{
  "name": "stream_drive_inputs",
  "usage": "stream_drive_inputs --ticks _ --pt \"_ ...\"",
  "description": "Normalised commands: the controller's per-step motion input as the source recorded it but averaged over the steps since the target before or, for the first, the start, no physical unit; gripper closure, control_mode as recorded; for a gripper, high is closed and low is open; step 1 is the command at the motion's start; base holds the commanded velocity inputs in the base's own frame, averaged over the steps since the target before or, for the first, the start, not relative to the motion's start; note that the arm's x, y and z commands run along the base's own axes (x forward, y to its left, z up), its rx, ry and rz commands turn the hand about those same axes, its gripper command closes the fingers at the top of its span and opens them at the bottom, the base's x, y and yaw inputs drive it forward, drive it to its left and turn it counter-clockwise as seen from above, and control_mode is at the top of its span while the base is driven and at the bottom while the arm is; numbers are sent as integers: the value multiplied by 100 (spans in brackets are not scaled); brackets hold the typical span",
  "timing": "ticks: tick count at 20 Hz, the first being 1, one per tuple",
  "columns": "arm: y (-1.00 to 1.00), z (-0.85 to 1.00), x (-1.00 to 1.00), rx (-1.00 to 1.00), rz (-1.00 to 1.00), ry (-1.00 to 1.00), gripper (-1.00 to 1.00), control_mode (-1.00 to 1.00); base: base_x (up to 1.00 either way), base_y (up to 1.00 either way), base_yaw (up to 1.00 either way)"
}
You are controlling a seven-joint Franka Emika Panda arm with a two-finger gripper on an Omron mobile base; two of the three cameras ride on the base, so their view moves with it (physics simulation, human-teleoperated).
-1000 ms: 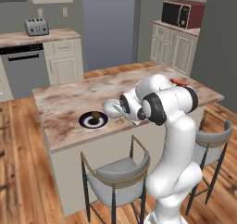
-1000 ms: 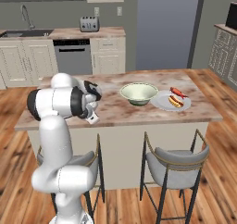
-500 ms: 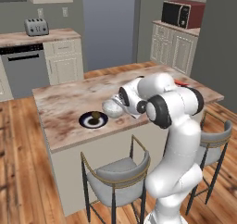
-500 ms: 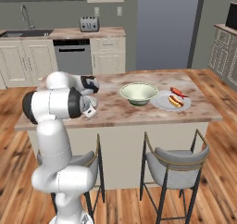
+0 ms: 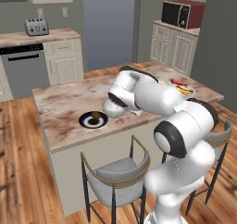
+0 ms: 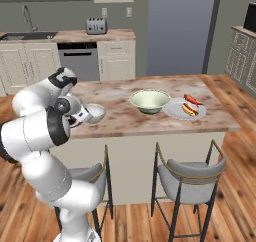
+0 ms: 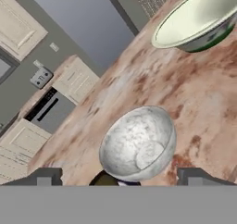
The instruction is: Take the smaller bowl and place it next to the appetizer plate on the dining counter , and place the larger bowl next to the plate with cooked food.
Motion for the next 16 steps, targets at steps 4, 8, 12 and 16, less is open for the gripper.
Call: stream_drive_inputs --ticks 4,8,12,16 --pt "-45 98 -100 -3 12 0 -100 -100 0 0 0" --pt "-51 94 -100 -3 17 4 -100 -100 0 0 0" --pt "-20 100 -94 0 16 11 -100 -100 0 0 0" --pt "9 100 -74 0 19 10 -100 -100 0 0 0"
